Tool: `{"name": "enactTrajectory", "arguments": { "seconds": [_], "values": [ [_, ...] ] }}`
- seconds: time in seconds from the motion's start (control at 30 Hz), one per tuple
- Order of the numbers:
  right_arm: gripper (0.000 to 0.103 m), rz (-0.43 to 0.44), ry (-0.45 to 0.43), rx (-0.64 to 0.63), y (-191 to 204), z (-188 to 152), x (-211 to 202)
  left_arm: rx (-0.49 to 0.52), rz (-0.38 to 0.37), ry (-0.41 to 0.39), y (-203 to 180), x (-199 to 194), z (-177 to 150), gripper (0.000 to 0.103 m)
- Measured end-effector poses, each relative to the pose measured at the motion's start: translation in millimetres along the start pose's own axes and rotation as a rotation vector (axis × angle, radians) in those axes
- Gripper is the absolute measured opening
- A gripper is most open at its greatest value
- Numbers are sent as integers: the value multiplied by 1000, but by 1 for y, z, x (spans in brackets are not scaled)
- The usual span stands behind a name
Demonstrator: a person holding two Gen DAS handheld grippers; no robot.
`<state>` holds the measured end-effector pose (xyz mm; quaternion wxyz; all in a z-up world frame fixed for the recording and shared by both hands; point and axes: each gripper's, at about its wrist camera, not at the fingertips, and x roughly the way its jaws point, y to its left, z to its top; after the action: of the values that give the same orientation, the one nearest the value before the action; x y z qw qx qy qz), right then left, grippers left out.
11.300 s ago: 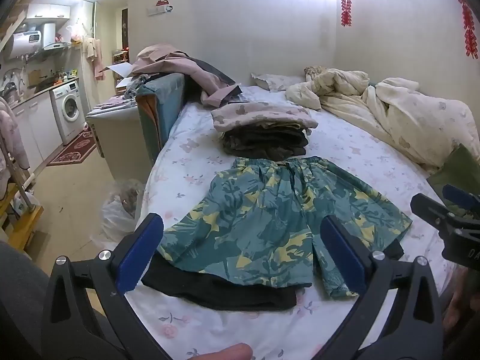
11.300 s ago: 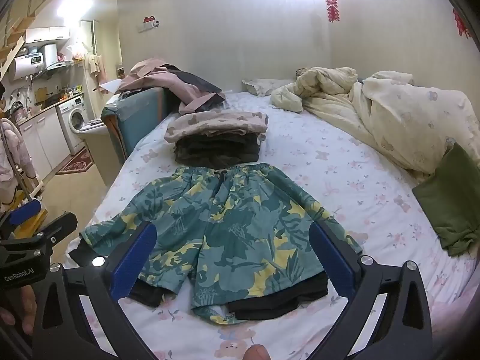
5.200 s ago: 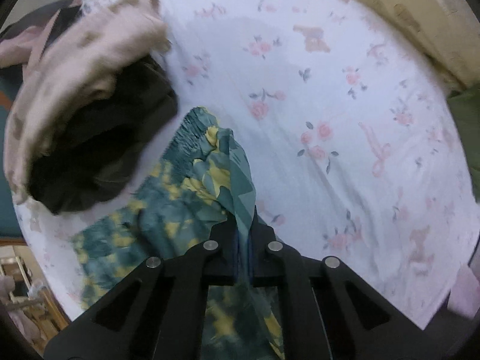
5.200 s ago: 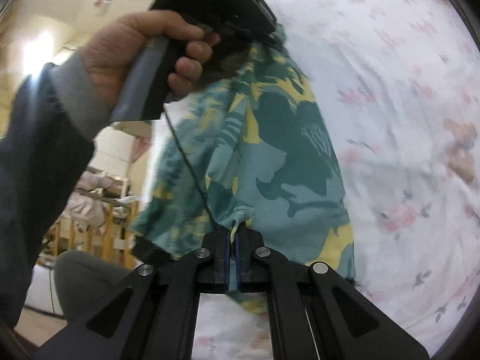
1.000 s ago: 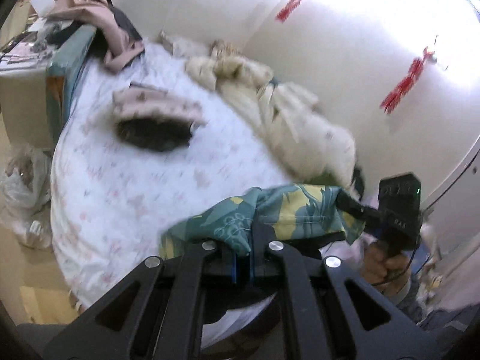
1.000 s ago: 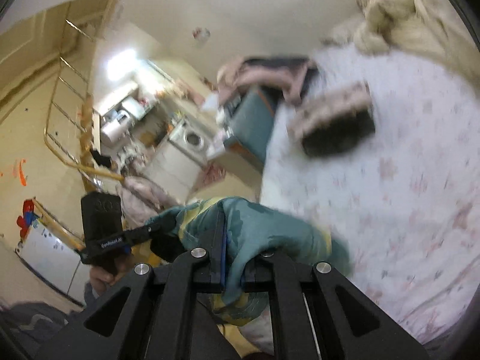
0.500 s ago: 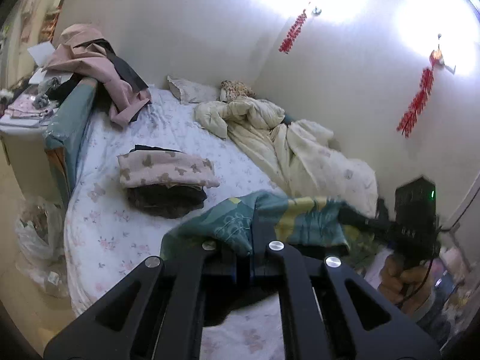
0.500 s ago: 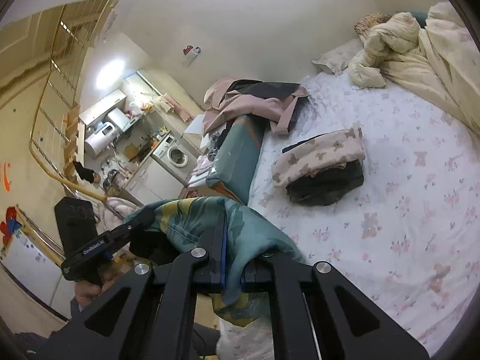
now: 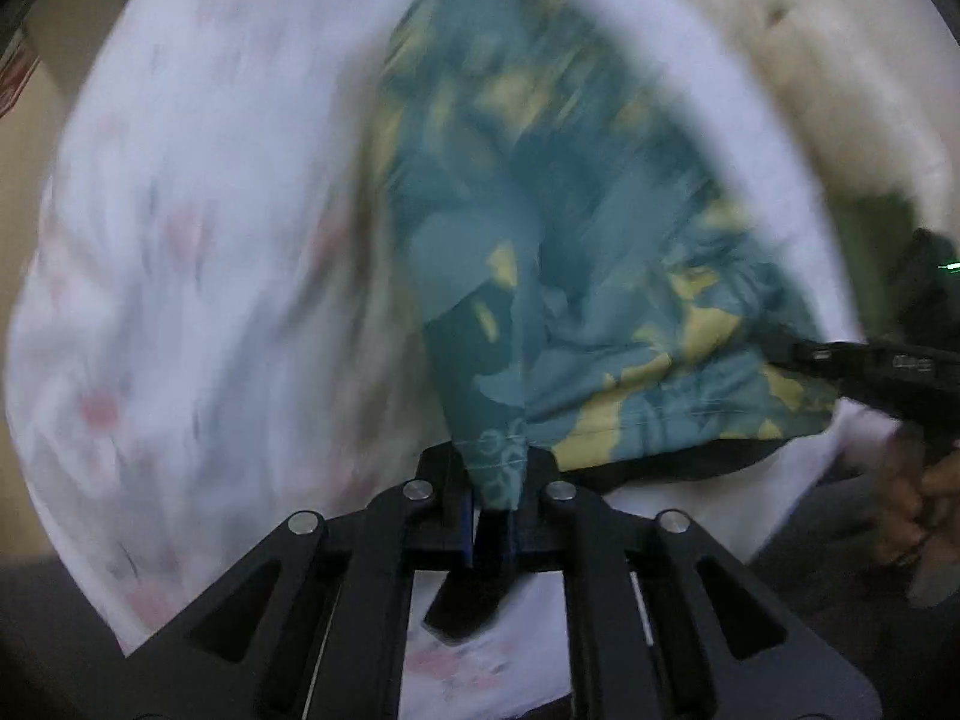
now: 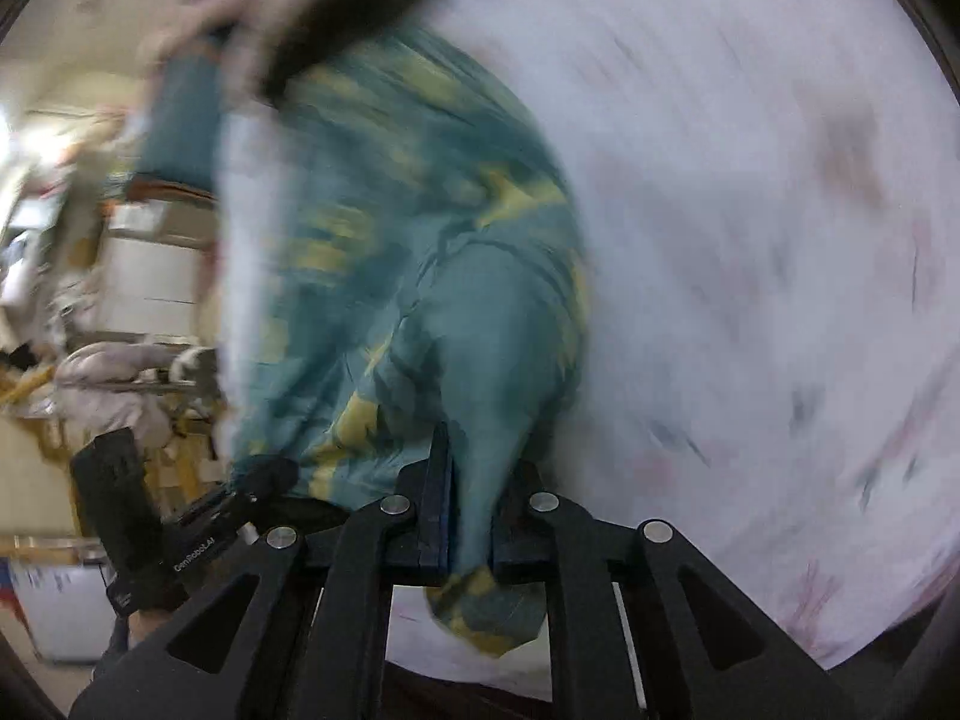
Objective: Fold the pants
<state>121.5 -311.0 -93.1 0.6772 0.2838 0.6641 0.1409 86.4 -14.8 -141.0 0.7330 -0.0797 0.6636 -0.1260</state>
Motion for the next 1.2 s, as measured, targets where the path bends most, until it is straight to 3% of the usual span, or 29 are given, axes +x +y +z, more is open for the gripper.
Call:
{"name": "enactTrajectory", "arguments": {
  "seconds": [0.07,0.13,0.2,0.27,0.3,0.4,0.47,0.53,0.63,0.77,0.9,1.0,1.07,1.13,1.2],
  "values": [
    [20,-62,68,23,-15,-11,14,1,43,61,6,7,-4,8],
    [43,-135,84,-9,-17,-19,11,-9,58,62,14,-3,-5,10],
    [59,-227,42,-49,-15,-25,-6,-33,133,28,20,-22,-2,25],
    [59,-276,-31,-51,-14,-26,-31,-52,147,-57,23,-45,-1,31],
    [59,-273,-64,-59,-11,-25,-40,-46,140,-130,21,-59,2,31],
    [58,-207,-172,-133,10,-17,-60,54,108,-241,-1,-72,16,30],
    [52,-180,-178,-196,27,-8,-52,102,98,-227,-17,-61,30,30],
    [36,-145,-147,-208,37,1,-28,121,96,-186,-28,-40,42,30],
    [35,-164,-88,-231,43,15,13,115,94,-80,-28,-5,41,30],
    [33,-328,13,-262,29,10,53,144,146,-20,-15,16,24,30],
    [32,-351,44,-214,12,-8,40,187,169,6,-10,7,9,29],
    [34,-348,52,-183,10,-17,30,165,177,16,-5,-7,-1,28],
    [34,-335,-9,-209,24,-17,13,170,154,-33,-8,-25,-2,28],
    [38,-319,-106,-248,38,-14,-4,184,174,-176,-12,-51,2,28],
    [38,-234,-184,-261,49,-7,-14,204,194,-305,-16,-66,7,28]
  ]
}}
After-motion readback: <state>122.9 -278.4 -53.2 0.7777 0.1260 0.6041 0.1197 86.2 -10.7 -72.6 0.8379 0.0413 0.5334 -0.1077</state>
